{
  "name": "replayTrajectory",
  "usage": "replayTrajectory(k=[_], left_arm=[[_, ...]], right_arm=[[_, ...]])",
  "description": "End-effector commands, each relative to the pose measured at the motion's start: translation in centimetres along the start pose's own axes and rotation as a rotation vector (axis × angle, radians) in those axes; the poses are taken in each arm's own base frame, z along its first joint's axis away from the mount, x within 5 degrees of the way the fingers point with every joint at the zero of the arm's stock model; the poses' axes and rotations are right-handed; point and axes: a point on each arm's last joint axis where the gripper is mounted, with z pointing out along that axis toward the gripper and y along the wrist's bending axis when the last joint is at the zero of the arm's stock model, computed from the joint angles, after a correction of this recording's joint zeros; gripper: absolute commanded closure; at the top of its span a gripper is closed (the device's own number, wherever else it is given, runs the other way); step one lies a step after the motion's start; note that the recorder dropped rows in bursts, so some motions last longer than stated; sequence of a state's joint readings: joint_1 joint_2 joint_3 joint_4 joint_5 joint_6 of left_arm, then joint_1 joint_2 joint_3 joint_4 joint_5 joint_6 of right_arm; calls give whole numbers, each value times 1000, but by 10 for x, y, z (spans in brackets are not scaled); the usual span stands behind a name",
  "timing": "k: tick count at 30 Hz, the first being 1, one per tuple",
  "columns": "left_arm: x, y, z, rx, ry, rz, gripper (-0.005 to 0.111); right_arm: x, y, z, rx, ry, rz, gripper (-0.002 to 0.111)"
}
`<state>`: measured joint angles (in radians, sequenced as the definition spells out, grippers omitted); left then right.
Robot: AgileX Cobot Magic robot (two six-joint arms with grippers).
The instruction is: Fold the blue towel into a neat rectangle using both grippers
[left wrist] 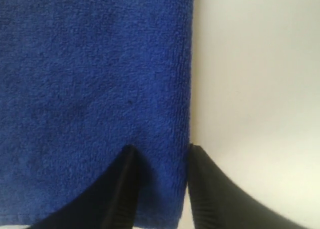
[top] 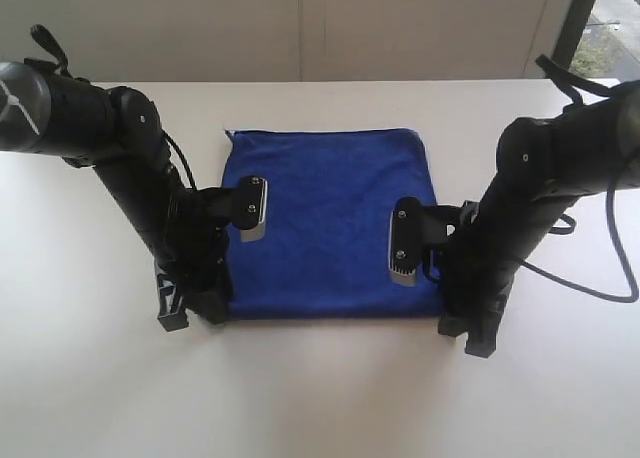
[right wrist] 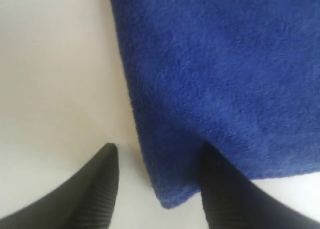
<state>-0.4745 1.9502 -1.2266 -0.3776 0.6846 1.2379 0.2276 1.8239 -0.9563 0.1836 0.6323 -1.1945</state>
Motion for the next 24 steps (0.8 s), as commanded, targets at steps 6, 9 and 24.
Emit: replayTrajectory(k=[6, 9, 24], left_arm=[[0, -7, 4, 55, 9, -24, 107], [-4, -12, -14, 41, -2, -122, 107], [-38, -63, -48, 92, 86, -106, 107]], right_arm=[[-2, -7, -5, 95, -21, 33, 108], [-3, -5, -29, 132, -46, 63, 108], [-17, 40, -88, 36, -48, 153, 108]])
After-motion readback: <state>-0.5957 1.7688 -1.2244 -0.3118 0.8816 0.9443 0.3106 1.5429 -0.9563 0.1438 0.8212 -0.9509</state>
